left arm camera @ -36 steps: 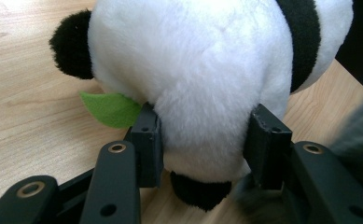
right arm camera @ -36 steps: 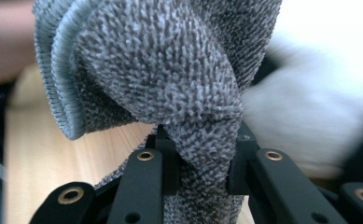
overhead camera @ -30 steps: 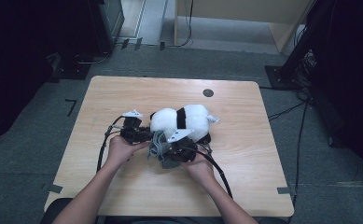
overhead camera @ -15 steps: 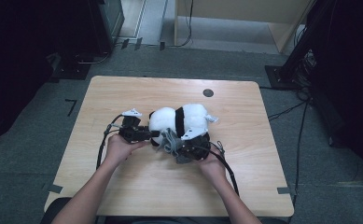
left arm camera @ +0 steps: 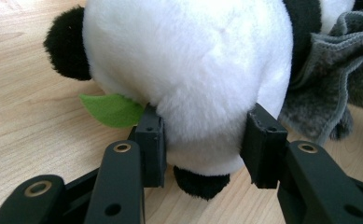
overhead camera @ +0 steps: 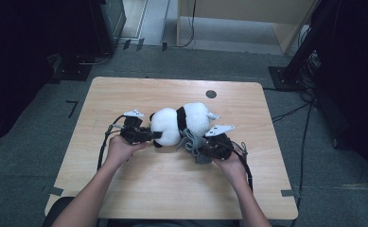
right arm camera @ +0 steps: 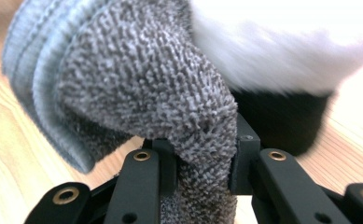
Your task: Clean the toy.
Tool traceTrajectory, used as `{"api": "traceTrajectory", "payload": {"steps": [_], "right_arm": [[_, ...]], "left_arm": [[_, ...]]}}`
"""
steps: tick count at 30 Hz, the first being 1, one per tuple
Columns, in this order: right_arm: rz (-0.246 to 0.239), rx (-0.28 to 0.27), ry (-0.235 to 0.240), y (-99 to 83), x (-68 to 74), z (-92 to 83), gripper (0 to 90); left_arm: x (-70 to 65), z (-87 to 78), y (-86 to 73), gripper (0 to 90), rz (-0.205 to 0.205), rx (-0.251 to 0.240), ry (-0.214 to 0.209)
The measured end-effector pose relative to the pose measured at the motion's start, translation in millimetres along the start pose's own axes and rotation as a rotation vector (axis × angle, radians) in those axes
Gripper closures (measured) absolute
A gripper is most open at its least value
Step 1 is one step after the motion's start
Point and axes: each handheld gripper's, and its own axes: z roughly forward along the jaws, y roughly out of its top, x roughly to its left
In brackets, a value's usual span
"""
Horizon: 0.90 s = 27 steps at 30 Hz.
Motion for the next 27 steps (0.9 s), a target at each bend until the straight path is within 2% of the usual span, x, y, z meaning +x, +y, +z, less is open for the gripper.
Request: {"api": "traceTrajectory", "payload": {"steps": [3, 11, 15, 16, 18, 21, 24, 27], "right_arm": [[0.034, -0.001, -0.005, -4.8, -11.1, -4.7, 70.5], [0.171, 0.003, -0.036, -18.3, -43.0, -11.3, 70.3], [0.230, -0.019, -0.035, -22.3, -55.4, -8.9, 70.2], [0.257, -0.026, -0.037, -23.5, -58.6, -8.4, 70.2], [0.272, -0.036, -0.041, -25.3, -63.2, -7.6, 70.2], [0.294, -0.041, -0.075, -27.2, -68.7, -8.5, 70.3], [0.329, -0.071, -0.103, -28.3, -73.4, -15.5, 71.0], [0.315, -0.112, -0.093, -24.1, -70.9, -27.3, 71.4]], "left_arm": [[0.1, 0.7, 0.6, 56.6, 0.000, 0.000, 0.000], [0.6, 1.1, 0.5, 56.7, -0.003, 0.001, -0.002], [0.7, 1.5, 0.4, 56.7, -0.005, 0.000, -0.002], [0.7, 1.5, 0.3, 56.6, -0.004, 0.000, -0.002], [0.8, 1.5, 0.3, 56.7, -0.003, 0.001, -0.002], [1.3, 1.4, 0.3, 56.7, -0.003, -0.001, 0.000], [1.6, 1.2, 0.1, 56.7, 0.000, -0.001, 0.004], [2.1, 1.3, 0.1, 56.7, -0.001, -0.006, 0.003]]}}
